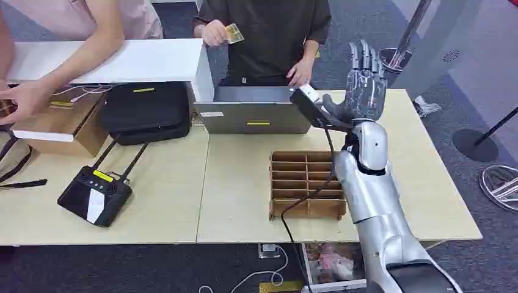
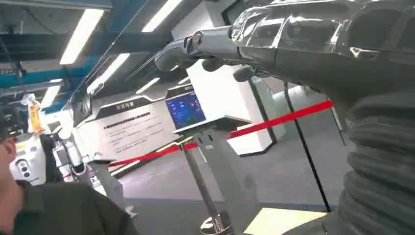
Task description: Pass the card to the sensor for recognition and then transmit it.
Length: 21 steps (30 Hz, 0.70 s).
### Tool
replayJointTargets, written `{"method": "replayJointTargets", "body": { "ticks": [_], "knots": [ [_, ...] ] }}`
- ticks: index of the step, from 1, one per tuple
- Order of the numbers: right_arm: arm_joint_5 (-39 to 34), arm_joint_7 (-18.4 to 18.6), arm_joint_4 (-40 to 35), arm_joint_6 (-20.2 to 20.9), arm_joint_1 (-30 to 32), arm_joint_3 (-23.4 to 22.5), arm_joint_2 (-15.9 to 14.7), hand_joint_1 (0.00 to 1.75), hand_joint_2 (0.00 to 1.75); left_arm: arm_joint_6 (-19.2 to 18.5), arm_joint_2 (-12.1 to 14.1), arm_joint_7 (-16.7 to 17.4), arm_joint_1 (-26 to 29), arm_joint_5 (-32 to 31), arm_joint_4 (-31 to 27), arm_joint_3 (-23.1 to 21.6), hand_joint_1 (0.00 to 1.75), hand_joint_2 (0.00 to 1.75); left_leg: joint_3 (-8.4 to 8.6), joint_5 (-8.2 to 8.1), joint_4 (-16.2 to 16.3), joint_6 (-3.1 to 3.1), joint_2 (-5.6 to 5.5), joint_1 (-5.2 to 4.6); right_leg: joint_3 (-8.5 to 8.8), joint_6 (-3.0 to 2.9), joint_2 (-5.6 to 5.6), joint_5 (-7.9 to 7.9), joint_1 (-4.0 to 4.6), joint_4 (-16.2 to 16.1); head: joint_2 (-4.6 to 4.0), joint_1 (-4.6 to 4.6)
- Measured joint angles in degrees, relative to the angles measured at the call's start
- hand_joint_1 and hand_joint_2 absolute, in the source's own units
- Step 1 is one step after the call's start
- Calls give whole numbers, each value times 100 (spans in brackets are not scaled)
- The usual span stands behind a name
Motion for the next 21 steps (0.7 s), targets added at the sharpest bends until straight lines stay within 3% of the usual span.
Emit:
{"method": "replayJointTargets", "body": {
  "ticks": [8,21],
  "knots": [
    [4,0,-443,107,244,-94,0,0,175,2,0,20,-3,0,0,-89,0,0,1,0,-1,-1,2,0,-2,0,3,0,0,0,0,0],
    [57,2,-505,190,281,-140,0,0,175,7,0,52,-6,-2,0,-131,0,0,0,1,0,-2,1,0,-2,0,3,0,0,0,0,0]
  ]
}}
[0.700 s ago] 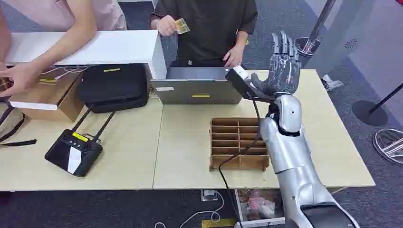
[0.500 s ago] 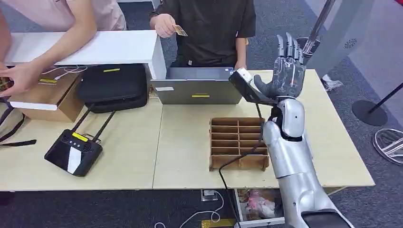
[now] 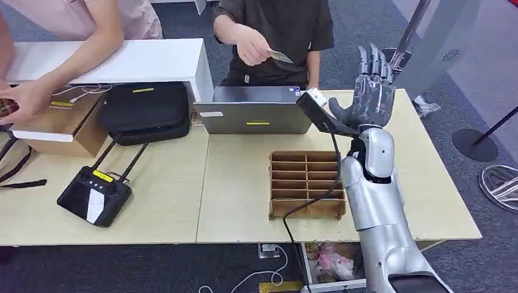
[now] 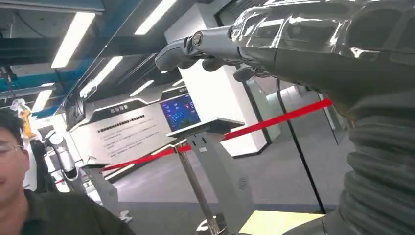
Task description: Pass the card to the sensor for recognition and then transmit it.
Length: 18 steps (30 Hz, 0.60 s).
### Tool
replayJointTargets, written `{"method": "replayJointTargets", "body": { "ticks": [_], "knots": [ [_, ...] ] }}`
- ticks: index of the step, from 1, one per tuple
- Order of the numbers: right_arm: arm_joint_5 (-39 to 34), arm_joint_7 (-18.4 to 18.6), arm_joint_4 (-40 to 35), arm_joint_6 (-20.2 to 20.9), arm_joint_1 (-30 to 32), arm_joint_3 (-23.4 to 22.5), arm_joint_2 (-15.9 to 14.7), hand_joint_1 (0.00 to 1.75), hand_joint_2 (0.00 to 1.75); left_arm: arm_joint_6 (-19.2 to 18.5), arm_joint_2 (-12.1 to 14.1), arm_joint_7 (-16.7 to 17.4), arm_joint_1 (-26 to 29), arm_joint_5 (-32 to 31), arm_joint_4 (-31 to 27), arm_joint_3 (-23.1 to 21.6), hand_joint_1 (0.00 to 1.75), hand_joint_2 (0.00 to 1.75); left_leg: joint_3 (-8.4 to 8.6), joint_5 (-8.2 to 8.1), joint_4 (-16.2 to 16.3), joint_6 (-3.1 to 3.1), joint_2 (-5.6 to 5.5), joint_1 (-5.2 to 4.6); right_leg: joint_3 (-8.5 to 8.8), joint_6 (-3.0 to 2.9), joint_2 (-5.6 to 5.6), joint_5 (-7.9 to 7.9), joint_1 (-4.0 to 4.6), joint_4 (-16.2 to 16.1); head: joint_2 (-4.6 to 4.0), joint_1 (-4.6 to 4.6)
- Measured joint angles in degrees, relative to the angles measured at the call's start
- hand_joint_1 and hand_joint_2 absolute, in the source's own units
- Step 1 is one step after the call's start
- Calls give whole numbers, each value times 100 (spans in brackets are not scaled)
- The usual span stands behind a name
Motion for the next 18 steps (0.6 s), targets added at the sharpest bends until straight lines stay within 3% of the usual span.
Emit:
{"method": "replayJointTargets", "body": {
  "ticks": [13,18],
  "knots": [
    [4,7,-20,9,3,-2,0,0,175,0,0,0,0,0,0,-4,0,0,0,0,0,0,0,0,0,0,0,0,0,0,0,0],
    [278,238,250,232,-173,-2,0,0,175,2,-2,20,-5,-61,0,-59,0,0,-3,0,-1,0,0,0,0,0,0,0,0,1,0,0]
  ]
}}
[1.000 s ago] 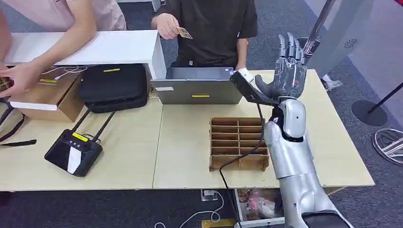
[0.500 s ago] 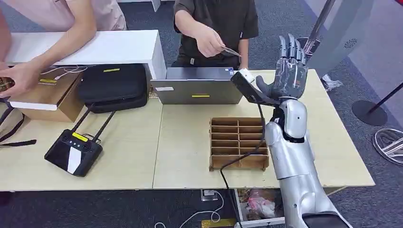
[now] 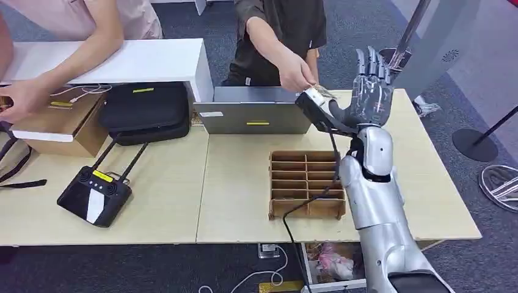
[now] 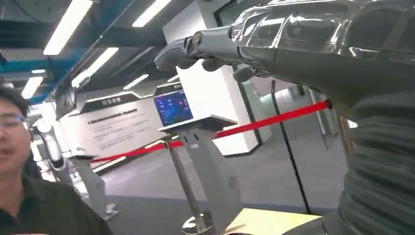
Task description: Pass the card to the sensor for recognition and then transmit it.
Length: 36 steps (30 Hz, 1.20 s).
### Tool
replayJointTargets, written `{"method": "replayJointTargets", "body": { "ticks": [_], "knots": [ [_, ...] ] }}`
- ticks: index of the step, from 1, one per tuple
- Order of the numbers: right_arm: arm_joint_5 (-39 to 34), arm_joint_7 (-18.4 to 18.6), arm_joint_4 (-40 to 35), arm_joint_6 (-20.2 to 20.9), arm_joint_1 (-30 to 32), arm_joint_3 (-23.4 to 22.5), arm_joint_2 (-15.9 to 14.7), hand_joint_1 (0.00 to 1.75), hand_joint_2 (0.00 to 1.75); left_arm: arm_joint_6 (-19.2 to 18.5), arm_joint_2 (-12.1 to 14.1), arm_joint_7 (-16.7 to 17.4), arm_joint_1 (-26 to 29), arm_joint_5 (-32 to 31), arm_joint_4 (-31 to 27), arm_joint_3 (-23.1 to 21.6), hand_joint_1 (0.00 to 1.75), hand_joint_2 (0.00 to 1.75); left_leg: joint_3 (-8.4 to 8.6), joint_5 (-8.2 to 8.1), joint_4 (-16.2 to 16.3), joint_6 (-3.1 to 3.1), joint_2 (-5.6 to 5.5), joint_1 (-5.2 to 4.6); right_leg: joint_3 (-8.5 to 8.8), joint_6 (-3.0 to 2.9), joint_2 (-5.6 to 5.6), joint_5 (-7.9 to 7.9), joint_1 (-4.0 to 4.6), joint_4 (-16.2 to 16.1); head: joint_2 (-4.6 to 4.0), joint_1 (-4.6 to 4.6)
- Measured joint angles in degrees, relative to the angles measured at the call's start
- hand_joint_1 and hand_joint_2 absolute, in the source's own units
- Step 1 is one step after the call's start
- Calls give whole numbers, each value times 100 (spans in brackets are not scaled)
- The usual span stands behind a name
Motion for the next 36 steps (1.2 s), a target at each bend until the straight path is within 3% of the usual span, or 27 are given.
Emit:
{"method": "replayJointTargets", "body": {
  "ticks": [11,12,13,14,23,28,33,36],
  "knots": [
    [275,116,1437,70,-909,0,149,0,175,39,-9,76,-18,-42,0,-197,0,0,2,2,0,-1,-1,1,-2,-1,0,0,0,4,0,-2],
    [295,129,1540,57,-960,0,157,23,175,37,-9,87,-23,-44,0,-208,0,0,2,2,0,-1,-1,1,-2,-1,-1,0,1,3,0,0],
    [310,138,1595,50,-987,0,157,140,175,33,-9,92,-25,-44,0,-216,0,0,1,2,0,-1,-3,1,-2,-1,-5,0,1,3,0,-2],
    [321,138,1676,50,-1001,0,157,171,175,26,-9,94,-26,-52,0,-227,0,0,1,2,0,-1,-6,1,-2,-1,-8,0,0,3,0,0],
    [328,48,1875,52,-1026,-20,157,175,175,28,-7,92,-30,-2,0,-321,0,0,0,2,0,-1,-4,0,-2,0,-5,0,0,3,0,0],
    [358,37,1931,46,-1048,-20,157,138,175,28,-9,83,-30,11,0,-321,0,0,0,2,0,-1,-4,0,-2,-1,-4,0,0,3,0,-2],
    [376,24,1973,24,-1078,-20,157,164,175,31,-9,85,-30,24,0,-326,0,0,1,2,0,-1,-3,0,-2,-1,-3,0,0,4,0,0],
    [378,9,1975,9,-1079,-20,158,164,175,35,-9,85,-30,26,0,-330,0,0,1,2,0,-1,-3,0,-2,-1,-3,0,0,4,0,0]
  ]
}}
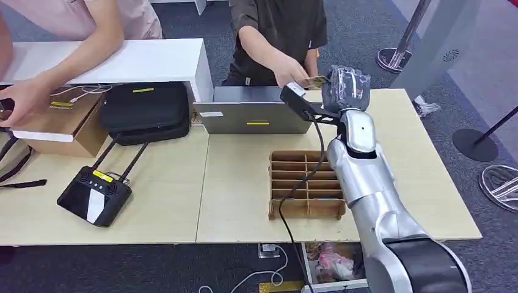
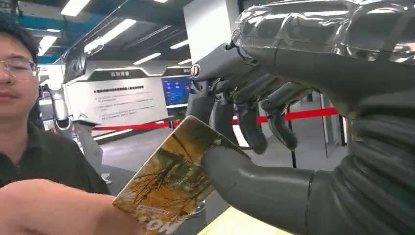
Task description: Pass the card to the sensor for recognition and then transmit it.
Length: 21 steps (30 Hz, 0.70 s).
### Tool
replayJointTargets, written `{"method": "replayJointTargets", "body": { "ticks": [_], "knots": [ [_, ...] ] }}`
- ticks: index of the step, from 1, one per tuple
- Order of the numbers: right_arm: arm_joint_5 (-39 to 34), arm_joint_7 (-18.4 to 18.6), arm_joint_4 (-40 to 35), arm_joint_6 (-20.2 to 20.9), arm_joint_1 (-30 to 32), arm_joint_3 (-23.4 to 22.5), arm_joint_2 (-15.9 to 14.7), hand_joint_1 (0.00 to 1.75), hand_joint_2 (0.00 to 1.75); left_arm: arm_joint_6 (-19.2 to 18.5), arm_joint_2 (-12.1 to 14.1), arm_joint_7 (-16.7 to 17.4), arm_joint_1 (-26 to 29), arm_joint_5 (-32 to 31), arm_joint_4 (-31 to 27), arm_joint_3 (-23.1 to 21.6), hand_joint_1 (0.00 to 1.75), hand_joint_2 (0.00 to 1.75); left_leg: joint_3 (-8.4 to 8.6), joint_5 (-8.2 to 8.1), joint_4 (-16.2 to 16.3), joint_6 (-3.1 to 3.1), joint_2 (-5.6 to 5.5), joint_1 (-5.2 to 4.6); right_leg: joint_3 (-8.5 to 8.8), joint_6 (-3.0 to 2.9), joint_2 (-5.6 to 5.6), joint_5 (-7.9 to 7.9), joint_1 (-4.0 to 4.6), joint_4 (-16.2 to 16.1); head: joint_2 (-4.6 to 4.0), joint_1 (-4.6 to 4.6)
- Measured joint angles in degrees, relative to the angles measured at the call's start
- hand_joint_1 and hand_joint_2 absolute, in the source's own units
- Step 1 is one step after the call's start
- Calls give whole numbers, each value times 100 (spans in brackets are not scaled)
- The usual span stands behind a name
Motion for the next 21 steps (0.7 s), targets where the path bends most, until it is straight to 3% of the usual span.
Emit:
{"method": "replayJointTargets", "body": {
  "ticks": [4,8,21],
  "knots": [
    [0,-9,0,-26,0,0,2,164,175,7,0,0,0,0,0,-2,0,0,0,0,0,0,0,0,0,0,0,0,0,0,0,0],
    [0,-11,0,-28,0,0,2,175,175,7,0,0,0,2,0,-2,0,0,0,0,0,0,0,0,0,0,-1,0,0,0,0,0],
    [-44,-28,-13,-26,1,-53,2,175,175,9,0,-35,0,105,0,-5,0,0,-1,0,0,0,-1,0,-1,0,-1,0,0,0,0,0]
  ]
}}
